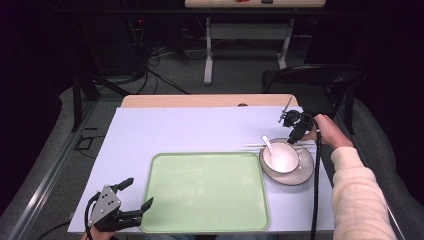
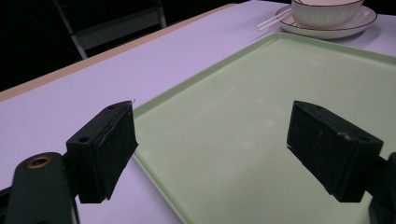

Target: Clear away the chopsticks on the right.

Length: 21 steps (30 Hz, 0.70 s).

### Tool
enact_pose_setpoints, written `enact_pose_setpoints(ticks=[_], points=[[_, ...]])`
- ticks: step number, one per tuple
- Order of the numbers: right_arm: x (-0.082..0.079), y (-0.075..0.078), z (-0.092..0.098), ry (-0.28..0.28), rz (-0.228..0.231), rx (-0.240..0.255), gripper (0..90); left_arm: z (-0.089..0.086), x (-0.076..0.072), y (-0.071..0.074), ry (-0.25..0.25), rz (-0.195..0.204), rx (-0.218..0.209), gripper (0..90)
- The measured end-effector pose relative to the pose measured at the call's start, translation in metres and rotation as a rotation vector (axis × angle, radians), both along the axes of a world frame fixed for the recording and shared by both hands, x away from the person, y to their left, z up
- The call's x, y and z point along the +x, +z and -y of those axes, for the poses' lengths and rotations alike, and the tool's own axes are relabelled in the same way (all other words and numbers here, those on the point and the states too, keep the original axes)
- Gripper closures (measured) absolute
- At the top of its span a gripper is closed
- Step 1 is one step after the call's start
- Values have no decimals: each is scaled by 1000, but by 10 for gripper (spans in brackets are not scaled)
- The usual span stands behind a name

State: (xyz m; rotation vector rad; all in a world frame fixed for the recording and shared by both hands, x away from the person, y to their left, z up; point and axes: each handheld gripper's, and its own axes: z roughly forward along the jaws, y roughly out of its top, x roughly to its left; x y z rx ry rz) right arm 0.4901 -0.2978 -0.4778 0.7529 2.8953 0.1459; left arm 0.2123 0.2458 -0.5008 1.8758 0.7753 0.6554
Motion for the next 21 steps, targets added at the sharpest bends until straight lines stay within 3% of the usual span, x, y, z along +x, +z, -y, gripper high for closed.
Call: enact_pose_setpoints(ticks=[21], points=[[4,-8,-4,46,-9,-16,741,-1,0,0,3,-4,-7,157]])
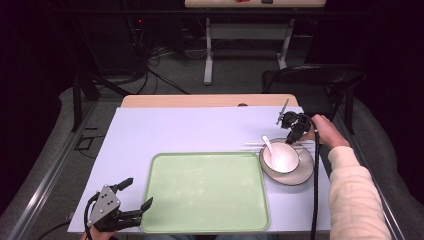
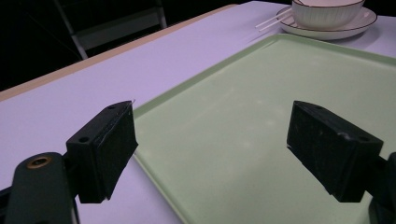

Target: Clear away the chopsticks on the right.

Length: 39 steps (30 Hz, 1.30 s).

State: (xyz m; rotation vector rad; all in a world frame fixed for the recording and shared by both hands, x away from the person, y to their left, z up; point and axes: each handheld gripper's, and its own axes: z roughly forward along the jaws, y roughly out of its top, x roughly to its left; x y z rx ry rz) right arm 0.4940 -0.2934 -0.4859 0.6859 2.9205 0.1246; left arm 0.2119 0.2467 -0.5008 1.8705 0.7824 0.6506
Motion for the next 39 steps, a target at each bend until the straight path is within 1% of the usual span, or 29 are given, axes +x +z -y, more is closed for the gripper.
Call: enact_pose_setpoints(ticks=[2,4,6,8,9,12,15,17,18,19,22,23,25,26,28,29,30,31,32,33,34,35,36,37,39], points=[[0,0,1,20,2,7,750,0,0,0,0,1,0,157],[0,0,1,26,-5,4,751,0,0,0,0,0,0,157],[-2,0,-1,39,-4,-4,757,0,0,0,-1,2,1,157],[-3,-1,-1,47,1,0,758,0,0,0,0,1,1,157],[-2,-2,-1,54,5,-10,757,0,0,0,0,2,0,157],[-4,-9,-3,71,-3,-32,773,0,0,0,-1,1,2,157],[-4,-10,-2,78,-3,-28,783,0,0,0,1,2,2,157],[-4,-11,-1,91,8,-20,799,0,0,0,1,1,1,157],[-5,-10,-2,115,24,-15,821,0,0,0,0,1,3,157],[-6,-10,-2,128,24,-11,827,0,0,0,0,1,3,157],[-6,-10,-2,131,27,-17,834,0,0,0,2,2,3,157],[-5,-11,-1,134,30,-7,836,0,0,0,4,2,0,157],[-6,-11,-2,133,34,-14,838,0,0,0,5,3,0,157],[-6,-10,-2,141,42,-16,839,0,0,0,3,2,2,157],[-7,-8,-2,138,52,-17,839,0,0,0,3,3,1,157],[-8,-4,-2,137,77,-17,840,0,0,0,2,2,2,157],[-8,-4,-2,137,77,-17,840,0,0,0,2,2,2,157],[-8,-2,-2,150,89,-13,840,0,0,0,3,2,2,157],[-11,3,-3,138,99,-20,840,0,0,0,1,3,3,157],[-12,6,-4,136,111,-10,840,0,0,0,1,3,3,157],[-13,8,-4,139,119,-11,840,0,0,0,3,4,2,157],[-14,11,-5,127,117,-13,840,0,0,0,3,4,2,157],[-14,11,-5,127,117,-13,840,0,0,0,3,3,4,157],[-16,16,-6,119,121,-24,841,0,0,0,3,3,3,157],[-17,22,-6,106,131,-10,840,0,0,0,0,4,8,157]])
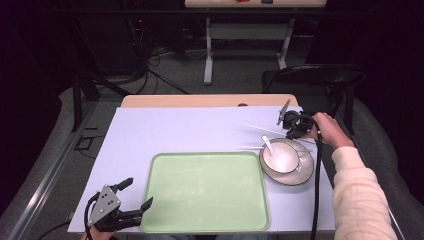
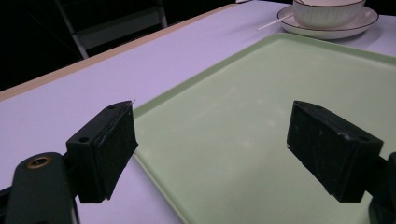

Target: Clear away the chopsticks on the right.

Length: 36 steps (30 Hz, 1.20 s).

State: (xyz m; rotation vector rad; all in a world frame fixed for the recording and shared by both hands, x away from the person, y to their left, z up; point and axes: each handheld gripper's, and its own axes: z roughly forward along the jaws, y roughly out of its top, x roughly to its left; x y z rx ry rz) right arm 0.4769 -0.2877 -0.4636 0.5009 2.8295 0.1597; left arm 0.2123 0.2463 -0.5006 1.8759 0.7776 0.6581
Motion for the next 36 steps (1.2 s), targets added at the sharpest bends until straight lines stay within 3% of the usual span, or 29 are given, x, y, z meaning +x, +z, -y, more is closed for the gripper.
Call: enact_pose_setpoints(ticks=[12,18,23,30,31,36], points=[[-19,28,-6,-79,48,-10,840,-1,0,0,6,-1,-5,157],[-29,40,-7,-146,70,45,841,0,0,0,3,-2,-1,157],[-41,53,-14,-225,97,128,842,0,0,0,11,-3,-7,157],[-57,59,-24,-310,90,167,842,0,0,0,10,1,-9,157],[-64,60,-27,-341,84,195,842,0,0,0,13,-1,-9,157],[-81,60,-38,-408,80,228,842,0,0,0,14,0,-9,157]])
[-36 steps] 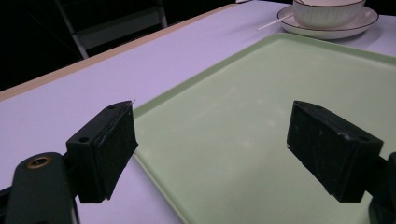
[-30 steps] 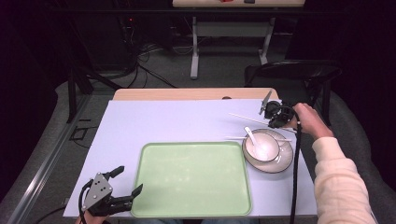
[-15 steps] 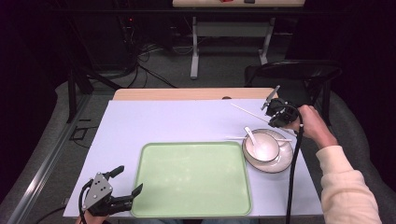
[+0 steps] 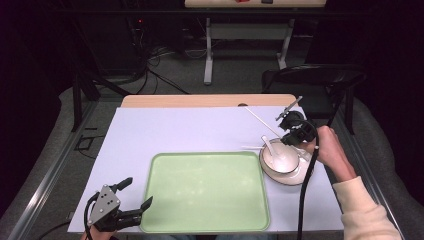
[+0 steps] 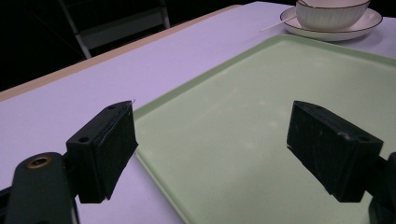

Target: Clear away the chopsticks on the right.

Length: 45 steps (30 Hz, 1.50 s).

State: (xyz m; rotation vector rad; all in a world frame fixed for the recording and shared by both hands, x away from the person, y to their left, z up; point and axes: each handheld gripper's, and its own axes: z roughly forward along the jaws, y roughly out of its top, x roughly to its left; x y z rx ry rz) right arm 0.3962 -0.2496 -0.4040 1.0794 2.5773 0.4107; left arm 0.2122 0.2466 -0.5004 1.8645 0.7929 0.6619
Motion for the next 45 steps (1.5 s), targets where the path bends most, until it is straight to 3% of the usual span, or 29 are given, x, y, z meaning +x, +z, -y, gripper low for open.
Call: enact_pose_setpoints(ticks=[6,16,19,25,31,45], points=[[-13,-1,-9,-33,-8,37,843,0,0,0,-1,-1,2,157],[-38,-18,-35,-61,-35,83,842,0,0,0,0,-1,2,157],[-42,-21,-38,-72,-35,121,842,0,0,0,-1,-1,1,157],[-52,-31,-44,-78,-46,145,842,0,0,0,0,1,0,157],[-56,-44,-51,-84,-82,139,842,0,-1,0,-3,0,2,157],[-69,-74,-75,-82,-177,199,842,-1,-1,0,-6,1,0,157]])
